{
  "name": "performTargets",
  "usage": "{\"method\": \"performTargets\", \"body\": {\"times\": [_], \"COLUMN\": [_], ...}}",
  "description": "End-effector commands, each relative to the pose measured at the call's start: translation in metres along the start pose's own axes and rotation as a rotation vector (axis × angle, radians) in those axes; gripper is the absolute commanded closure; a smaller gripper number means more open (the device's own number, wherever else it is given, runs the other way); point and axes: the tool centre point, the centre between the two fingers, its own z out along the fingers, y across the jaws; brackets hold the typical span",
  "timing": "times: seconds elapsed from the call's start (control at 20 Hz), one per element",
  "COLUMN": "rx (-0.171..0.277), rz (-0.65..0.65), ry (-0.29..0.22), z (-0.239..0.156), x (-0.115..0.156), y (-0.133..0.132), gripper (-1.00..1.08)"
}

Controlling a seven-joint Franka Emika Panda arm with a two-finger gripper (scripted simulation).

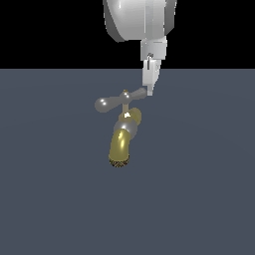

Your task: Turn on the faucet by rotating a designated handle.

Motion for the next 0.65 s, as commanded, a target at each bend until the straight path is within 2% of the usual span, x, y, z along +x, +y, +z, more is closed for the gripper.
{"method": "performTargets", "body": {"times": [0.0, 0.5, 0.6], "rx": [-0.001, -0.001, -0.001], "rz": [-0.033, -0.049, -0.050], "ry": [0.012, 0.017, 0.018], "z": [0.000, -0.001, -0.001], "x": [0.040, 0.105, 0.111], "y": [-0.002, 0.000, 0.000], "gripper": [1.08, 1.08, 1.08]}}
